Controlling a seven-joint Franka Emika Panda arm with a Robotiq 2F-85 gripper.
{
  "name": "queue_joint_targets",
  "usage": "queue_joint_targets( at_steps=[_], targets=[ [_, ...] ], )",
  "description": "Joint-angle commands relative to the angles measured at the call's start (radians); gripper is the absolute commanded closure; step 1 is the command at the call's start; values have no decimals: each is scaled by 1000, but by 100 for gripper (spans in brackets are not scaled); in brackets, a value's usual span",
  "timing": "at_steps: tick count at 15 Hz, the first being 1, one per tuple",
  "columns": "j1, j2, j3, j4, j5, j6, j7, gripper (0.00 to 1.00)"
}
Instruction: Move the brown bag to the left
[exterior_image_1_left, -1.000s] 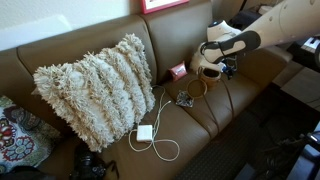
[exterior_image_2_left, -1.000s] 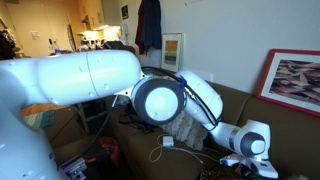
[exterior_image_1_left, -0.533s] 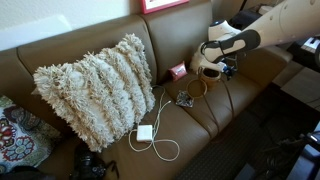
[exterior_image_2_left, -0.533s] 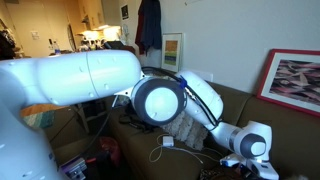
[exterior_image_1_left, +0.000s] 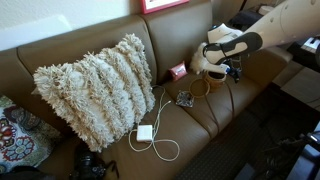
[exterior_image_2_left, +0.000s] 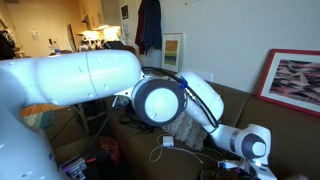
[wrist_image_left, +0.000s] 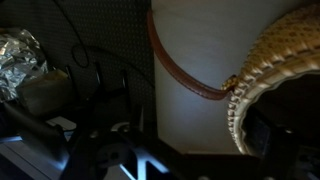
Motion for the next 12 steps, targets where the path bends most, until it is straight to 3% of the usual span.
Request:
queue_joint_targets(
  at_steps=[1, 2, 3, 12],
  targets=[
    [7, 0, -23, -12, 41, -31, -13, 0],
    [-31, 0, 39, -2, -28, -38, 5, 0],
    [1, 0, -17, -14, 44, -32, -18, 0],
    [-17, 0, 3, -25, 128, 82, -34, 0]
  ],
)
